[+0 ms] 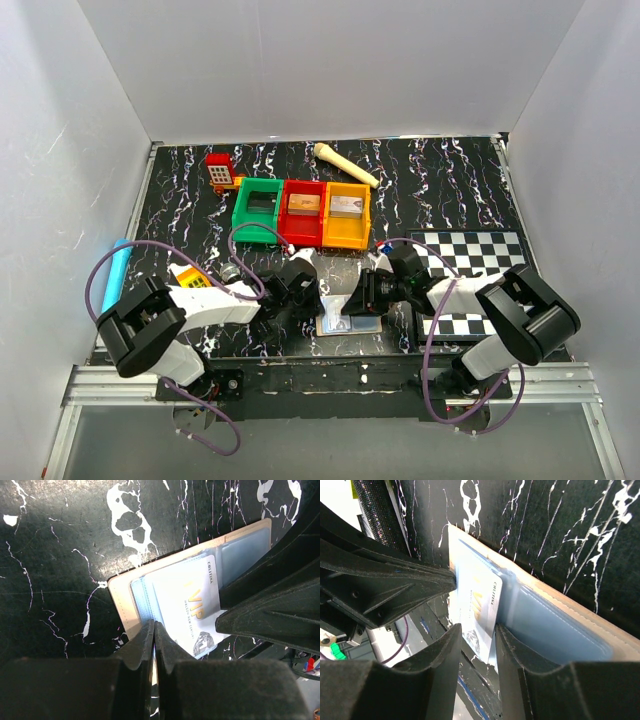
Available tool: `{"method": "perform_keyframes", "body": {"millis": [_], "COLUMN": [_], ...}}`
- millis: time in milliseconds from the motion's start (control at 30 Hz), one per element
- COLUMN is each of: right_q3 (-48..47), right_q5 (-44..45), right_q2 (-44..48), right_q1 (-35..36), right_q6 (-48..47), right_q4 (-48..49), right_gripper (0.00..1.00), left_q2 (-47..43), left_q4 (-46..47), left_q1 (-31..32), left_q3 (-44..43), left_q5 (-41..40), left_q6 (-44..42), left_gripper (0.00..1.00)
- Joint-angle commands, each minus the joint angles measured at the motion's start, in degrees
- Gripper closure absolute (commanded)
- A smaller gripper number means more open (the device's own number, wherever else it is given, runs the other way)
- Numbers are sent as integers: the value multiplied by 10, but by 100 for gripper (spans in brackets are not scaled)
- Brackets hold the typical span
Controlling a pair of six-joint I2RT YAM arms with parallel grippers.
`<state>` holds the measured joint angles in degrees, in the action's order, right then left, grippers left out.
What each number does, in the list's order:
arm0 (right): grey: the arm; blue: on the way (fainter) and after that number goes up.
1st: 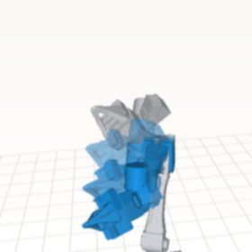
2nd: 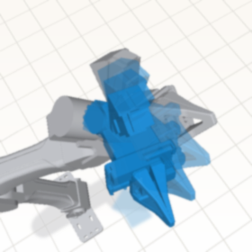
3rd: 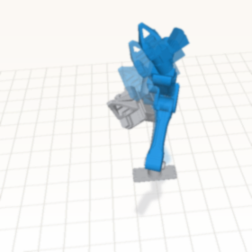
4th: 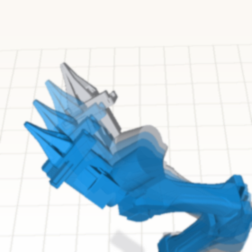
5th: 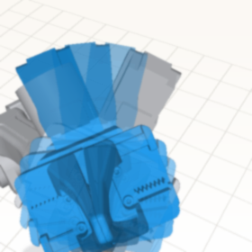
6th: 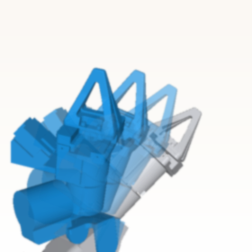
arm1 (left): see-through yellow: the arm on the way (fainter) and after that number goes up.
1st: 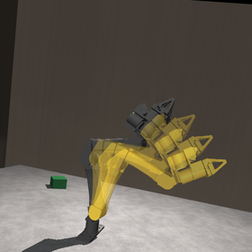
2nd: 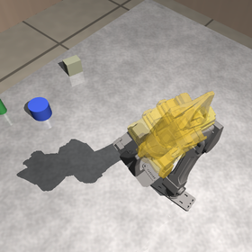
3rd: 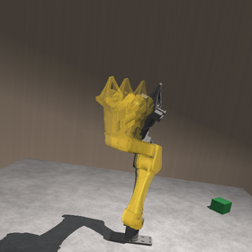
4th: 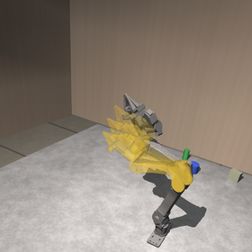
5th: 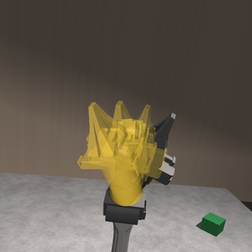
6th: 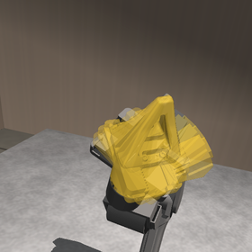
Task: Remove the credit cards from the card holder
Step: Remove the credit card from the card holder.
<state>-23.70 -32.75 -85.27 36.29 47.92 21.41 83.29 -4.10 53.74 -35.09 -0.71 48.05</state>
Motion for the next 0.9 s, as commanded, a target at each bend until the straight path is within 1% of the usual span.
{"method": "perform_keyframes", "body": {"millis": [0,333,600,867], "right_q3": [15,37,53,41], "right_q5": [-23,-43,-70,-78], "right_q2": [-11,-4,-12,-22], "right_q1": [-4,-18,-23,-23], "right_q6": [20,37,65,67], "right_q4": [57,116,198,198], "right_gripper": [59,59,62,61], "left_q2": [13,32,41,43], "left_q4": [-8,-16,-12,-3], "left_q1": [-1,-1,-1,-1], "left_q3": [-16,-23,-21,-20], "left_q5": [-4,-7,-5,3], "left_q6": [-2,3,6,2], "left_gripper": [100,100,100,100]}}
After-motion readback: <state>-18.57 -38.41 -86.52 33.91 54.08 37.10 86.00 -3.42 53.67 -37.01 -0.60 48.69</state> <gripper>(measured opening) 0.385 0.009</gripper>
